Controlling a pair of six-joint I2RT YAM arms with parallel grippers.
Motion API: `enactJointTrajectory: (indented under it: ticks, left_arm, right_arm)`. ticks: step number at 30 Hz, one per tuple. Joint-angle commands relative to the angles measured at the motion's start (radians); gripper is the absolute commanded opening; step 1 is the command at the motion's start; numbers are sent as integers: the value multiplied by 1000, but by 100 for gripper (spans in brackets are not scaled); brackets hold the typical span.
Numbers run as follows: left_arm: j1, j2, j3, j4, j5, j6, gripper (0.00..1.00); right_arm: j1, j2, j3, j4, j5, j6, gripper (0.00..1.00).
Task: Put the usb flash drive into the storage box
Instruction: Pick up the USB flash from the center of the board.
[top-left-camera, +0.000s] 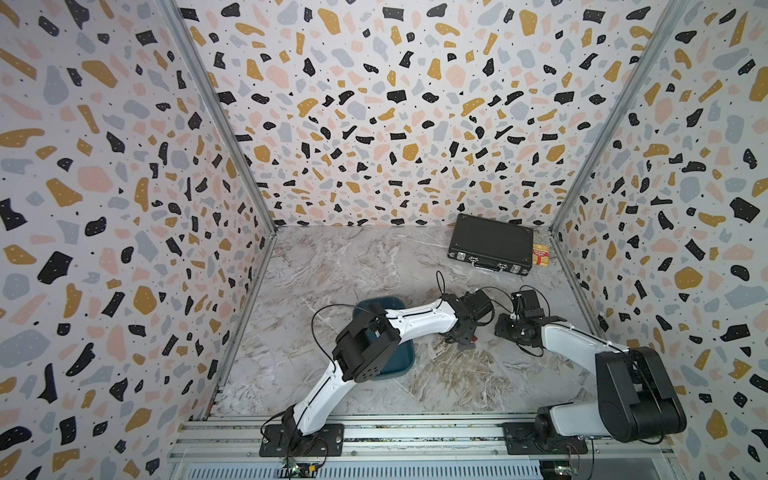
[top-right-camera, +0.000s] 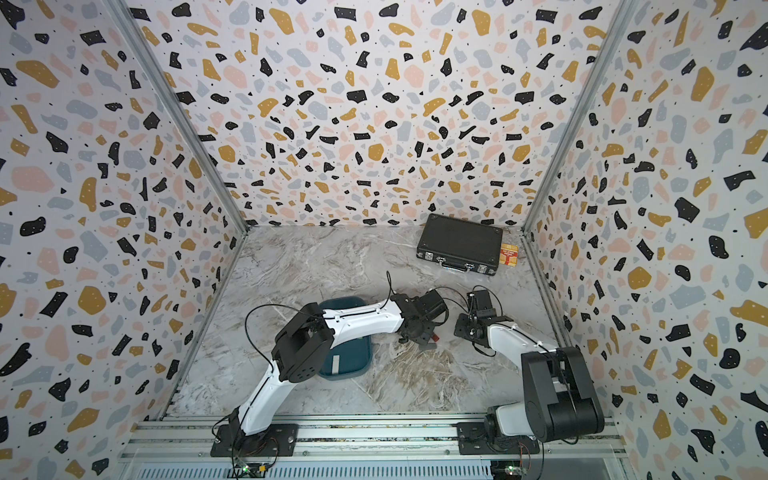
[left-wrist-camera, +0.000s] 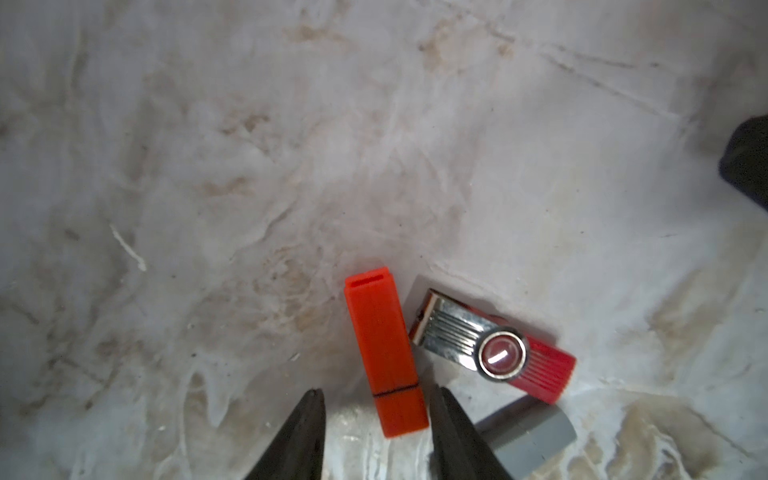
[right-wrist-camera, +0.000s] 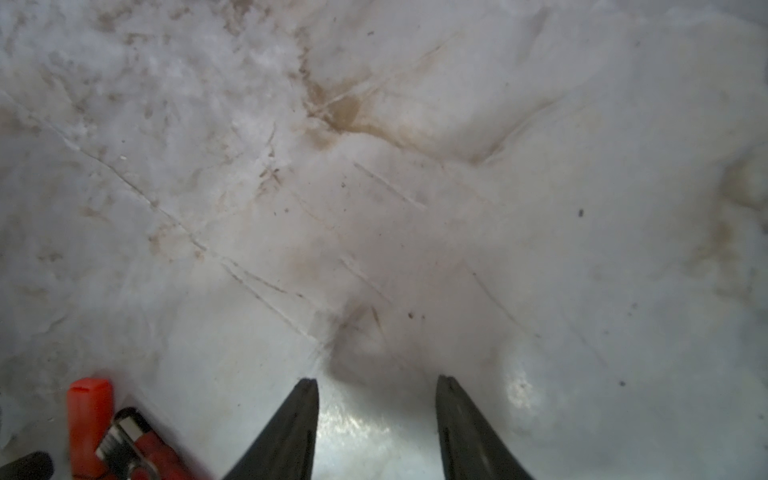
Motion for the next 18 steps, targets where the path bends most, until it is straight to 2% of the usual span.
enactJointTrajectory:
  ticks: [1, 8, 11, 15, 18]
  left_arm:
    - [8, 41, 32, -31, -8, 18, 46]
    - [13, 69, 49, -21, -3, 37, 44]
    - [16, 75, 52, -20, -13, 42, 40]
    - [24, 88, 58, 0, -7, 73, 29]
    - [33, 97, 67, -9, -11, 80, 28]
  right_arm:
    - [1, 20, 2, -42, -24, 0, 51]
    - [1, 25, 5, -44, -25, 0, 51]
    - [1, 26, 5, -43, -27, -1, 51]
    - [1, 26, 5, -45, -27, -1, 51]
    - [1, 25, 5, -45, -28, -2, 51]
